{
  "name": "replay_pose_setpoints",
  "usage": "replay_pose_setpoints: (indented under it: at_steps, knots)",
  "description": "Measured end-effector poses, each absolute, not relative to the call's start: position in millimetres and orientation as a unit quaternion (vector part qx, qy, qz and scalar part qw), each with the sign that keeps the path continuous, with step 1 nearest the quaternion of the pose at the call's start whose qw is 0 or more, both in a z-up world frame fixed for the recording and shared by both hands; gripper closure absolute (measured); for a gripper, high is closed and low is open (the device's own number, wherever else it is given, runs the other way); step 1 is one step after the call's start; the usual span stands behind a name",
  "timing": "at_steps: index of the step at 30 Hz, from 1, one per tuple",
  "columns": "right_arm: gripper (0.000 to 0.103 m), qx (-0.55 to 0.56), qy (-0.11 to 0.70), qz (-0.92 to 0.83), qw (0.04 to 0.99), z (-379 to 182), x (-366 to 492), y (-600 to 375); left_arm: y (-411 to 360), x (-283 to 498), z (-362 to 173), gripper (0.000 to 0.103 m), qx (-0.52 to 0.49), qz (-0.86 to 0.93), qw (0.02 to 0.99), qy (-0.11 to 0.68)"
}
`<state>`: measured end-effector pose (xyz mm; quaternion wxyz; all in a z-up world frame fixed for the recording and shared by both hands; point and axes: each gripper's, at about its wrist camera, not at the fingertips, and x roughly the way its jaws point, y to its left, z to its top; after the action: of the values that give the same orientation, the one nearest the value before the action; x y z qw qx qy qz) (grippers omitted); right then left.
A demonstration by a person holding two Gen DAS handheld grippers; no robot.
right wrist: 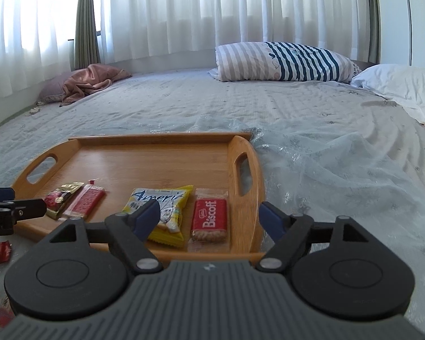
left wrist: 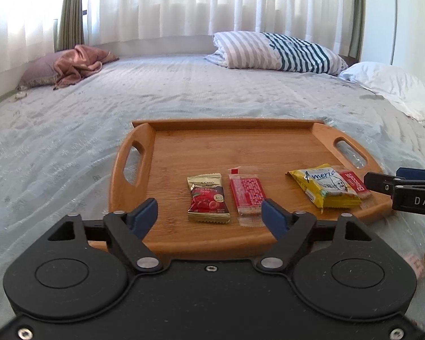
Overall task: Organize snacks
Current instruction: 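Pull both tools back from the tray toward the snack pile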
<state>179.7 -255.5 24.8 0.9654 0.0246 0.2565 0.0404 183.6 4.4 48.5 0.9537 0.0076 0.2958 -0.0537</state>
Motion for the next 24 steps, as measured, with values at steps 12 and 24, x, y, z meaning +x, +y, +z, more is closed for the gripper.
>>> replay_pose_setpoints:
  at_steps: [12, 24]
  knots:
    - [0.001, 0.027, 0.246, 0.050, 0.968, 23.8, 140.3, -258.2, 11.3, 140.5, 48.9, 0.013, 0.009, -0.057, 0.954, 0.293]
    - [0.000, 0.055, 0.236, 0.055, 0.969, 6.4, 109.0, -267.4, 30.4, 110.1, 35.2, 0.003, 0.011, -0.047, 0.959, 0.279]
